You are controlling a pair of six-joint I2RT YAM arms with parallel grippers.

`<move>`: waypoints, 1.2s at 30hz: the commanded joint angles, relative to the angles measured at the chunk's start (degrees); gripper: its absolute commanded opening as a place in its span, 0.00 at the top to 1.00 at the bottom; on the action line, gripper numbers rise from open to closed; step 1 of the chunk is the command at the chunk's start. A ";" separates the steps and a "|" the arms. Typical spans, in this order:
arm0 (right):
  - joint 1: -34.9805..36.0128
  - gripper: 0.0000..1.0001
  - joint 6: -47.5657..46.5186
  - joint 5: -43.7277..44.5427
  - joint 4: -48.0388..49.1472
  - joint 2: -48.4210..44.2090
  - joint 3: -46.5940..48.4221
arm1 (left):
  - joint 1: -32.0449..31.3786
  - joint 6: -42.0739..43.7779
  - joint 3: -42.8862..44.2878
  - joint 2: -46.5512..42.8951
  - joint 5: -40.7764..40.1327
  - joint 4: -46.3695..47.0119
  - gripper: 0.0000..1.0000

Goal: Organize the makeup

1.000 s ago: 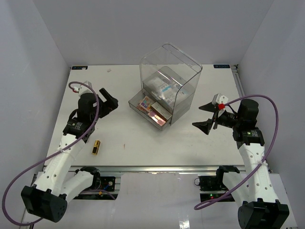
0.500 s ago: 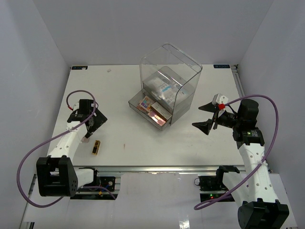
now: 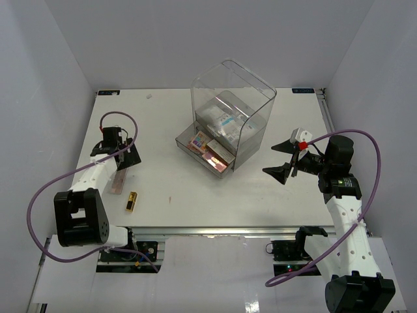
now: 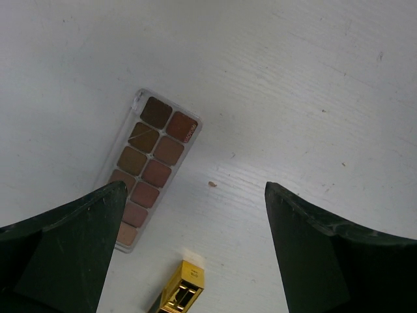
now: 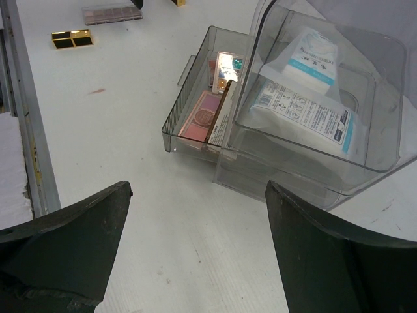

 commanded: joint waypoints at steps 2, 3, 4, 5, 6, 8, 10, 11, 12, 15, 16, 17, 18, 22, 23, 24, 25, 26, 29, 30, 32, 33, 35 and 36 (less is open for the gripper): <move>-0.37 0.10 0.64 -1.85 1.93 -0.78 -0.15 | 0.88 13.68 0.91 -1.80 -1.70 5.20 0.02; -0.37 0.10 0.68 -1.86 1.93 -0.79 -0.12 | 1.53 15.25 0.68 -1.11 -1.29 5.64 0.02; -0.37 0.10 0.68 -1.89 1.93 -0.82 -0.15 | 2.48 16.56 0.61 -0.29 -0.65 5.84 0.02; -0.37 0.10 0.68 -1.92 1.93 -0.85 -0.19 | 3.43 17.86 0.55 0.54 -0.02 6.03 0.02; -0.37 0.10 0.68 -1.87 1.96 -0.87 -0.22 | 4.31 18.69 0.70 1.54 0.72 6.00 0.02; -0.37 0.10 0.68 -1.66 2.02 -0.87 -0.30 | 5.80 19.61 1.28 3.63 2.66 5.66 0.02; -0.37 0.10 0.68 -1.59 2.02 -0.92 -0.37 | 6.39 20.44 1.68 4.64 5.40 5.59 0.02; -0.37 0.10 0.68 -1.59 2.05 -0.93 -0.38 | 6.67 20.90 1.80 5.06 6.02 5.50 0.02; -0.37 0.10 0.68 -1.59 2.10 -0.88 -0.38 | 6.94 21.31 1.90 5.52 6.53 5.36 0.02; -0.37 0.10 0.68 -1.50 2.11 -0.89 -0.31 | 7.54 22.21 2.03 7.88 8.41 4.87 0.02; -0.37 0.10 0.68 -1.51 2.12 -0.94 -0.37 | 7.74 22.41 2.30 8.90 9.49 4.53 0.02; -0.37 0.10 0.68 -1.55 2.16 -0.90 -0.37 | 7.83 22.45 2.42 9.26 9.90 4.17 0.02; -0.37 0.10 0.68 -1.58 2.20 -0.86 -0.38 | 7.90 22.49 2.54 9.64 10.45 3.83 0.02; -0.37 0.10 0.77 -1.58 2.20 -0.78 -0.38 | 7.98 22.82 1.82 10.22 13.97 3.74 0.02; -0.37 0.10 0.77 -1.58 2.20 -0.78 -0.38 | 8.16 22.77 1.61 10.39 14.53 3.74 0.02; -0.37 0.10 0.77 -1.62 2.20 -0.78 -0.34 | 8.43 22.66 1.43 10.61 14.91 3.71 0.02; -0.37 0.10 0.77 -1.66 2.20 -0.78 -0.30 | 8.86 22.44 1.32 10.92 15.07 3.62 0.02; -0.37 0.10 0.77 -1.60 2.20 -0.78 -0.36 | 9.34 22.14 1.38 11.47 15.31 3.44 0.02; -0.37 0.10 0.73 -1.55 2.14 -0.69 -0.41 | 10.31 21.77 2.35 12.86 16.21 2.84 0.07; -0.37 0.10 0.68 -1.49 2.20 -0.69 -0.45 | 10.65 21.59 2.75 13.16 16.56 2.67 0.09; -0.37 0.10 0.65 -1.31 2.20 -0.73 -0.41 | 11.36 21.10 3.40 13.91 17.62 2.28 0.17; -0.37 0.10 0.62 -1.22 2.20 -0.76 -0.44 | 11.79 20.79 3.71 14.31 18.28 2.06 0.22; -0.37 0.10 0.59 -1.06 2.20 -0.78 -0.46 | 12.04 20.20 3.94 14.88 19.07 1.90 0.31; -0.37 0.10 0.59 -0.97 2.20 -0.78 -0.38 | 12.12 20.03 3.94 15.13 19.24 1.90 0.33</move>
